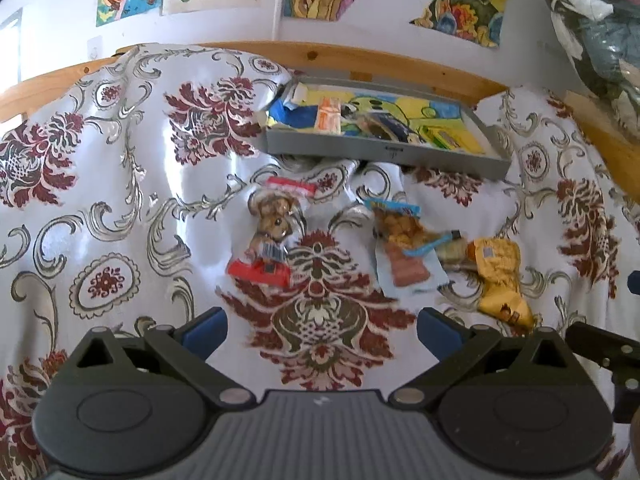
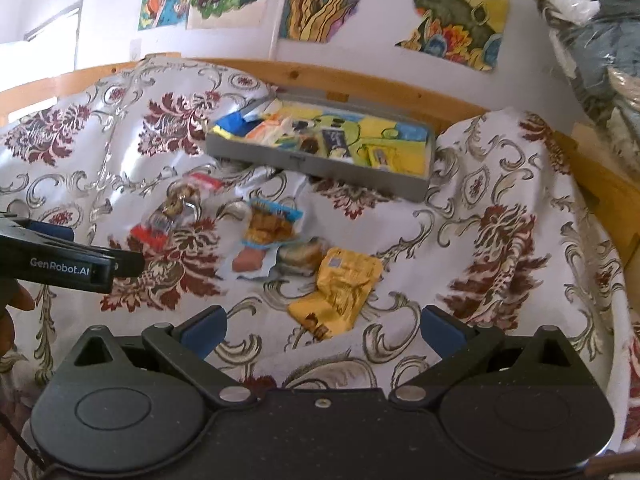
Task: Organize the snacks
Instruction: 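Move both grippers back over the snack pile toward the remaining snacks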
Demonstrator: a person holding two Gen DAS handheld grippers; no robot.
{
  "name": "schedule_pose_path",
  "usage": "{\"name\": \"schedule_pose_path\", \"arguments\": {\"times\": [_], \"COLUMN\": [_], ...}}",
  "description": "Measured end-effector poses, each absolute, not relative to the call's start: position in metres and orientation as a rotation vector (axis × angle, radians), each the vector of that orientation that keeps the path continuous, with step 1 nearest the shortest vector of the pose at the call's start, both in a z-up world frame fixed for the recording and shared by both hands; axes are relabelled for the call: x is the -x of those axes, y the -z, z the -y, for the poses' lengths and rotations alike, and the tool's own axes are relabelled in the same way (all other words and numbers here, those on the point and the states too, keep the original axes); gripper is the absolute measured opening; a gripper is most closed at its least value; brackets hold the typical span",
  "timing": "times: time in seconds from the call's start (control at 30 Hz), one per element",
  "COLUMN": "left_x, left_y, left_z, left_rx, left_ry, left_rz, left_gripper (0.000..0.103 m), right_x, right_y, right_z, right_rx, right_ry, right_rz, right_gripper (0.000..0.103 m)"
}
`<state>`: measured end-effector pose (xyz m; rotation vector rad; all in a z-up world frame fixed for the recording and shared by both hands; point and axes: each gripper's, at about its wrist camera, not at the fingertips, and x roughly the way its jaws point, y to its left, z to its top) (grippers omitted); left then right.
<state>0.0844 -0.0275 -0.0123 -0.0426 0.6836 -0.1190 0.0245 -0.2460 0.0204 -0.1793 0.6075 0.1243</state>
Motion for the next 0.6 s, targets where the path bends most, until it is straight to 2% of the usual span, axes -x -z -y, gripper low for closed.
{"name": "schedule_pose_path", "arguments": {"times": [0.6], "left_x": [-0.090], "left_y": [0.022], "left_z": [0.037], "left_rx": [-0.006], "left_ry": [0.113], "left_rz": [-0.741], "left_gripper": [0.103], "right_x": [-0.035], "right_y": [-0.015], "right_z": [0.253], "right_rx": [0.148], "right_ry": [-0.094], "right_rz": [-0.620], "right_gripper": [0.102]}}
